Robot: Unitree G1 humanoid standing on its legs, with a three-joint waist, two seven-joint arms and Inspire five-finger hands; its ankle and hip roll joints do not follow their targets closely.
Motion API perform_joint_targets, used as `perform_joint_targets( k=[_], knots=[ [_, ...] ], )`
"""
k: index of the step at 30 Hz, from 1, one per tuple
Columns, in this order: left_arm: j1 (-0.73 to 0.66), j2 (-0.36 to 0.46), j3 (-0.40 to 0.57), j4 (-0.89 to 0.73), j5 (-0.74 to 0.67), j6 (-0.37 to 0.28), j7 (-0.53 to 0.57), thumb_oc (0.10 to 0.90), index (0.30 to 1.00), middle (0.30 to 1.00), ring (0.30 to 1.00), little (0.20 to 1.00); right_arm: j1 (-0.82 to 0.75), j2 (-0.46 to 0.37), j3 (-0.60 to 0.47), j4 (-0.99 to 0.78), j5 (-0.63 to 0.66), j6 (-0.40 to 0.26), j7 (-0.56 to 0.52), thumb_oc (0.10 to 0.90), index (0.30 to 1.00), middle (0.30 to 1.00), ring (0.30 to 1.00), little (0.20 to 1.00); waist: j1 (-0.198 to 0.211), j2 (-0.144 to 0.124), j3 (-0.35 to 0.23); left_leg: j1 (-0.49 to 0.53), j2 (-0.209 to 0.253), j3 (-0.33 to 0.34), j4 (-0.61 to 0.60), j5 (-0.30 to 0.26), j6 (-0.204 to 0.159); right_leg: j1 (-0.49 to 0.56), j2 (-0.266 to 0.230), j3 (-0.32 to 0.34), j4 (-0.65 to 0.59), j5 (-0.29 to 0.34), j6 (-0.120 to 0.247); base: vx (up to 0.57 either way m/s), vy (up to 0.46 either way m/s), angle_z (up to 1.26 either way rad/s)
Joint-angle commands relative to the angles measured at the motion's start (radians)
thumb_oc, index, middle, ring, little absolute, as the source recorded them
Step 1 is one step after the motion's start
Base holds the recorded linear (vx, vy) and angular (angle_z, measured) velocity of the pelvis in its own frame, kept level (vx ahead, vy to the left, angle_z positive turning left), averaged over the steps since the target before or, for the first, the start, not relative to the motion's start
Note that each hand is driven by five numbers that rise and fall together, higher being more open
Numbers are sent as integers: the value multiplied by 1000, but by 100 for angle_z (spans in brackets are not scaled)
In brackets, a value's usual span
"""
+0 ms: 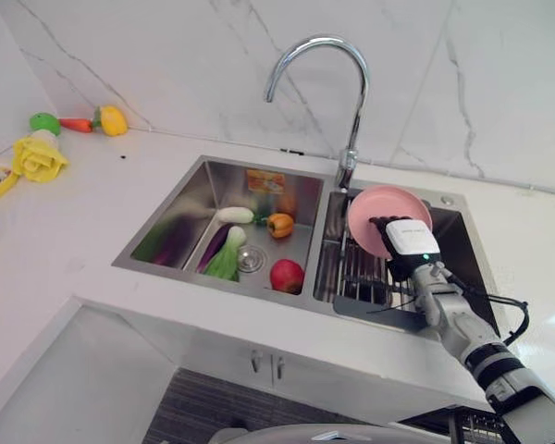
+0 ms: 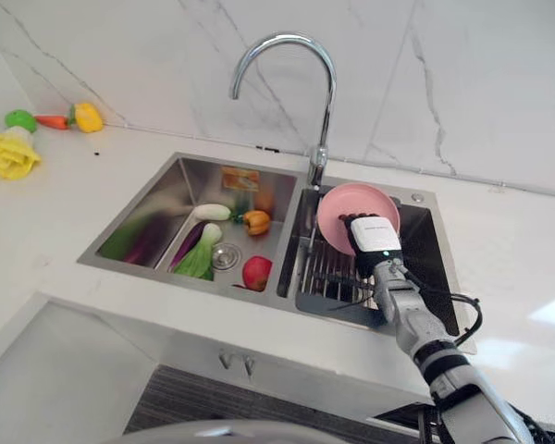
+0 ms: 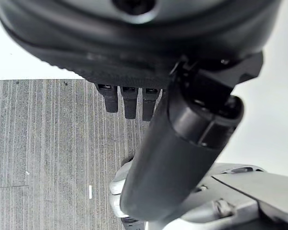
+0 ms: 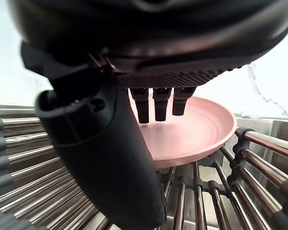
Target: Place the dishes in the dishwasher.
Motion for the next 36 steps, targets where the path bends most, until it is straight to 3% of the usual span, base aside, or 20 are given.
perform_joint_targets(
  k=[1,8,9,10,11,22,36],
  knots=[
    [-71,-4,-62,60,-1,-22,25,800,900,900,900,900,-183,-19,16,65,-23,32,-87,800,900,900,900,900,65,35,-42,35,32,-13,37,-159,5,-54,-52,-29,46,-18,44,0,0,0],
    [-65,-2,-82,57,4,-26,26,800,900,900,900,900,-214,2,24,123,-16,48,-145,800,900,900,900,900,77,39,-43,34,30,-20,38,-158,5,-51,-57,-36,47,-15,45,4,1,4],
    [-64,-1,-83,56,5,-26,26,800,900,900,900,900,-221,0,23,117,-14,48,-147,676,714,714,714,714,77,39,-43,34,29,-20,38,-159,5,-51,-57,-36,48,-15,45,8,-2,6],
    [-64,0,-83,55,6,-27,26,800,900,900,900,900,-222,0,20,111,-9,49,-152,441,361,361,361,361,79,40,-43,34,29,-21,39,-159,6,-51,-58,-36,48,-15,45,13,-4,4],
    [-62,-1,-85,55,8,-28,27,800,900,900,900,900,-225,0,13,113,-1,50,-163,400,300,300,300,300,79,40,-43,34,29,-23,39,-159,6,-51,-59,-37,48,-14,45,0,0,0],
    [-53,-15,-101,45,6,-27,34,800,900,900,900,900,-242,-22,-41,68,42,62,-226,400,300,300,300,300,81,46,-43,31,28,-31,39,-158,7,-52,-59,-37,49,-16,43,0,0,0],
    [-47,-29,-94,49,-6,-22,40,800,900,900,900,900,-232,-49,-117,-101,97,27,-252,400,300,300,300,300,68,43,-44,48,34,-17,53,-171,10,-53,-53,-14,54,-21,39,-2,1,1]
  ],
)
